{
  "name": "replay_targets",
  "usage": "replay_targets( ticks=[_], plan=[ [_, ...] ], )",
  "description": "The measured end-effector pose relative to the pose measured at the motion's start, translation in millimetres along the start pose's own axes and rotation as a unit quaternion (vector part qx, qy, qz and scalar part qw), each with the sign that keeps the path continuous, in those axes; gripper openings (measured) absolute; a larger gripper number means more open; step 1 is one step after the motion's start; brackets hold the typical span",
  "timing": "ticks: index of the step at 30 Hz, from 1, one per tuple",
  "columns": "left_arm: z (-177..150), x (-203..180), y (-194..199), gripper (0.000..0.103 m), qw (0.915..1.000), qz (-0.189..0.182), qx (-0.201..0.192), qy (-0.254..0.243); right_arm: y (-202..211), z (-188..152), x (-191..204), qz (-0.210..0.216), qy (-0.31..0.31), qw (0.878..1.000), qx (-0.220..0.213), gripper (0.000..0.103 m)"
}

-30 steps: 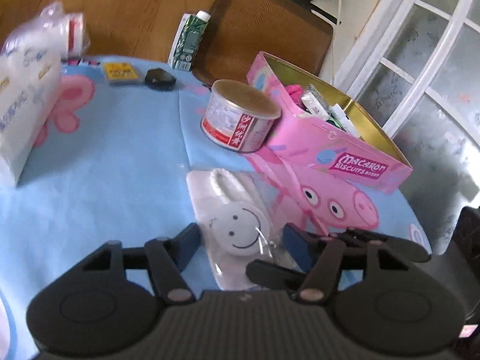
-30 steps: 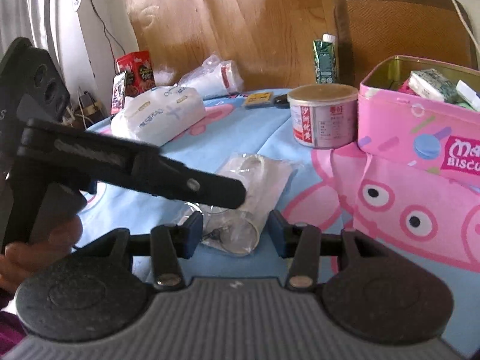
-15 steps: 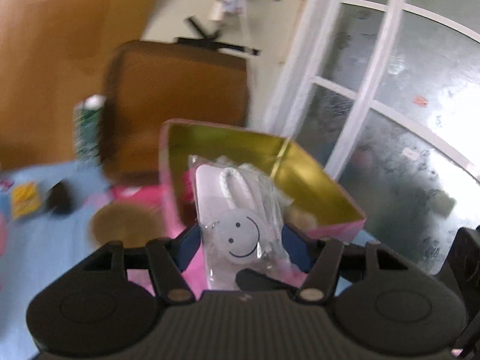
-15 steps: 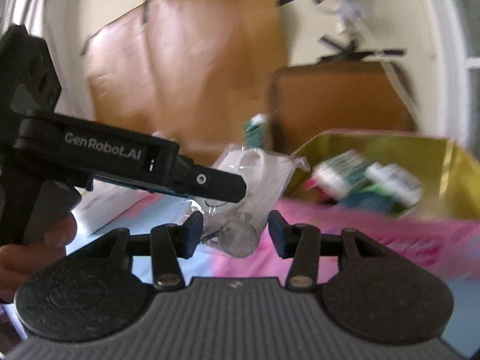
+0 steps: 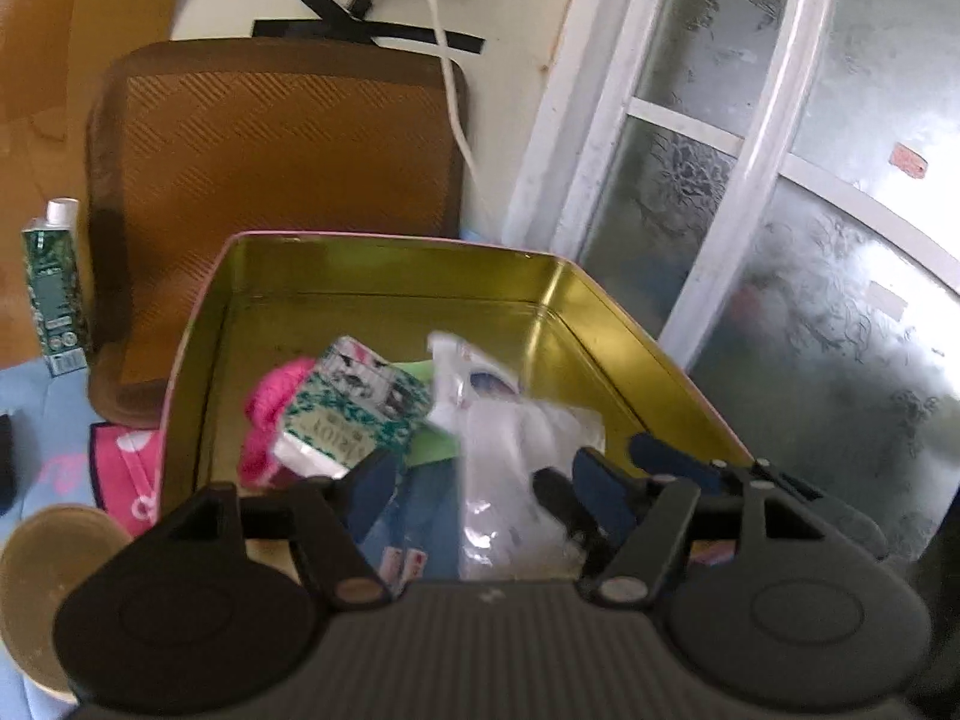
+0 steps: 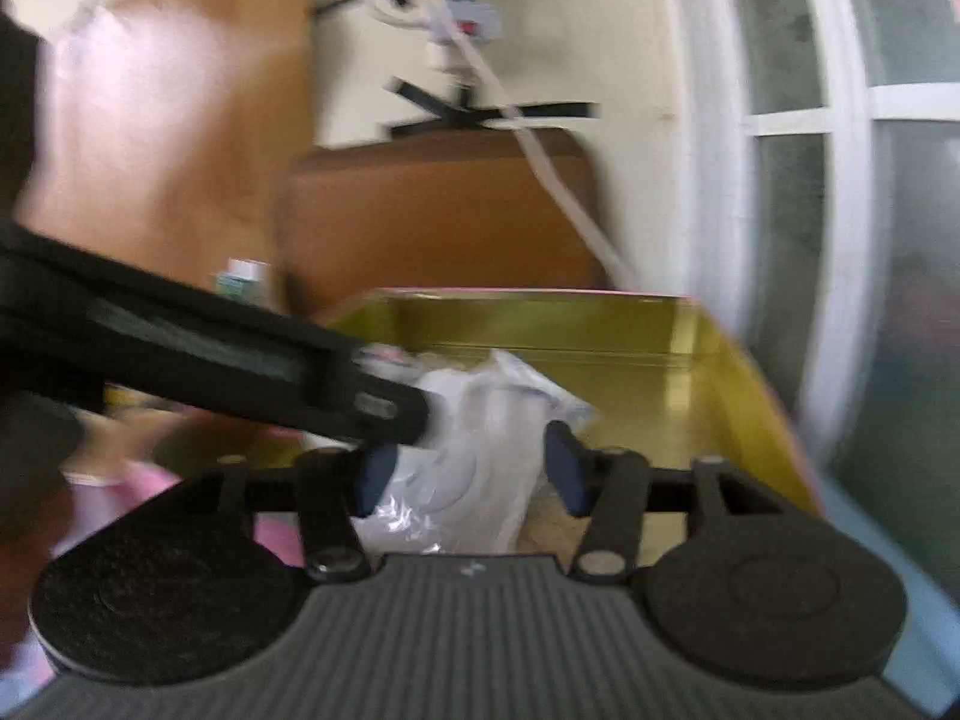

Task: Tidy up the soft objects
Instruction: 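Drop the clear plastic bag into the pink tin from the left tool, then grasp the yellow refill card pack with the right tool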

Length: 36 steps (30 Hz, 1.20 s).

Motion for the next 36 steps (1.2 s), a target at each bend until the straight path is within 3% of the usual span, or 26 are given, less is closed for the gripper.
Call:
replay_targets(
  ticks=[2,7,12,15,19,26,29,36],
  plan=[
    [-4,2,7,0.067,1.0,0.004,-0.003,-0.007,-4,-4,-9,-0.02,-0.005,1.0,0.001,0.059],
    [-17,4,37,0.067,0.9996,0.01,-0.018,-0.02,17,-6,-17,-0.019,-0.048,0.999,-0.014,0.059],
    [-40,15,86,0.067,0.9983,0.013,-0.048,-0.03,42,7,0,0.001,-0.065,0.997,-0.047,0.059],
    [-61,42,120,0.067,0.9978,0.026,-0.06,-0.014,49,12,23,0.031,-0.056,0.997,-0.053,0.059],
    [-94,100,157,0.067,0.9937,0.094,-0.058,0.018,54,14,71,0.091,-0.026,0.995,-0.038,0.059],
    [-149,188,199,0.067,0.9754,0.211,-0.04,0.049,40,19,173,0.193,0.034,0.981,-0.001,0.058],
    [-156,207,211,0.067,0.9724,0.206,-0.057,0.093,24,26,220,0.226,0.067,0.972,0.012,0.055],
    [-157,225,231,0.067,0.9661,0.169,-0.121,0.152,-76,34,318,0.256,0.069,0.957,0.115,0.055]
  ],
)
Point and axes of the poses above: each gripper's, at about its wrist camera, not at the fingertips, and y roughly against the way its jaws point, x to its left, z to its top, the point moved 7 cm from there along -y, roughly the way its jaws point, and after that the axes turned 3 degrees about -z, right-handed, at the moved point
